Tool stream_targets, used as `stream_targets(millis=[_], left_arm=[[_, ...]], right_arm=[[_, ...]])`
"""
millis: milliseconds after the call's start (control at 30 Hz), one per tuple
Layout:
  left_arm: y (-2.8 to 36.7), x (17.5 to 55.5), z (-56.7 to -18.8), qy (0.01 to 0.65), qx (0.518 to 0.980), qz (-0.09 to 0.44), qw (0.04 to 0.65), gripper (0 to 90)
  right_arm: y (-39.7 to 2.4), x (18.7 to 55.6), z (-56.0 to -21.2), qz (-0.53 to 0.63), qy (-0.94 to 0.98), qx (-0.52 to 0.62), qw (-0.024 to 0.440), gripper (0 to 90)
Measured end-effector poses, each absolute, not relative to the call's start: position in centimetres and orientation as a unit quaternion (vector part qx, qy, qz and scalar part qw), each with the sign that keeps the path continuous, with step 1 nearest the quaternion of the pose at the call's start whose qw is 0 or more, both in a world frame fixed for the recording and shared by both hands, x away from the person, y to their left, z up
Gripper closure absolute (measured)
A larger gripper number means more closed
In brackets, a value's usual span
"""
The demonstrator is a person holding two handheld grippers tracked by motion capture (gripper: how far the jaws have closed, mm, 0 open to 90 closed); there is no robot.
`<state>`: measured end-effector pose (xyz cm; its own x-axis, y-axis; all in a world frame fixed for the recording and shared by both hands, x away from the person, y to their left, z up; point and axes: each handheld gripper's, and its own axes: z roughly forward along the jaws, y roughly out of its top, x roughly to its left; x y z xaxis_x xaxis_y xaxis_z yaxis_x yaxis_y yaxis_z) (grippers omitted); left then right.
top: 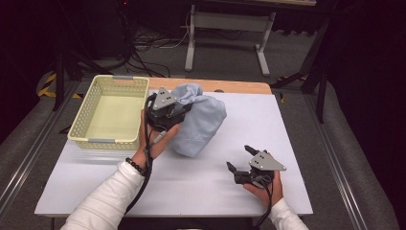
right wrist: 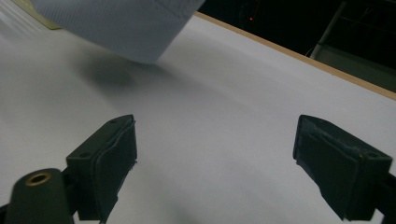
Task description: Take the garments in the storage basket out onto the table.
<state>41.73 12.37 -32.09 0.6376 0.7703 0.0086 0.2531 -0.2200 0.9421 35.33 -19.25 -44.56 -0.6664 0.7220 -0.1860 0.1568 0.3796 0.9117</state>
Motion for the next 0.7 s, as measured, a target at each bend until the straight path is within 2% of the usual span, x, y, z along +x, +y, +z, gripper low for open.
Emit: stream_targets(millis=[300, 467, 500, 533, 567, 600, 633, 667, 700], left_arm=[[9.8, 42.5, -35.1, 0.340, 0.769, 0.215, 0.497, 72.1], [9.4, 43.1, -36.3, 0.349, 0.774, 0.208, 0.486, 58.8], [9.4, 43.2, -36.5, 0.350, 0.773, 0.208, 0.487, 58.8], [9.6, 43.3, -36.7, 0.351, 0.772, 0.202, 0.490, 49.1], [9.7, 43.4, -36.8, 0.351, 0.770, 0.202, 0.492, 49.1], [9.8, 43.3, -36.8, 0.353, 0.768, 0.206, 0.494, 42.8], [10.0, 43.2, -36.8, 0.350, 0.767, 0.210, 0.495, 42.8], [10.2, 43.1, -36.7, 0.347, 0.766, 0.208, 0.499, 34.7], [10.5, 42.9, -36.6, 0.341, 0.768, 0.209, 0.501, 31.4]], right_arm=[[-19.2, 35.4, -44.7, 0.477, 0.778, 0.283, 0.294, 14.2], [-19.1, 35.5, -44.8, 0.473, 0.781, 0.285, 0.293, 14.2], [-19.1, 35.5, -44.8, 0.473, 0.781, 0.285, 0.293, 14.2], [-19.1, 35.5, -44.9, 0.472, 0.782, 0.286, 0.291, 14.2], [-19.1, 35.5, -44.9, 0.472, 0.782, 0.286, 0.291, 14.2], [-19.1, 35.6, -44.9, 0.470, 0.782, 0.288, 0.289, 14.2], [-19.1, 35.6, -44.9, 0.470, 0.782, 0.288, 0.289, 14.2], [-19.1, 35.7, -45.0, 0.470, 0.783, 0.291, 0.286, 14.2], [-19.1, 35.7, -45.0, 0.469, 0.783, 0.292, 0.286, 14.1]])
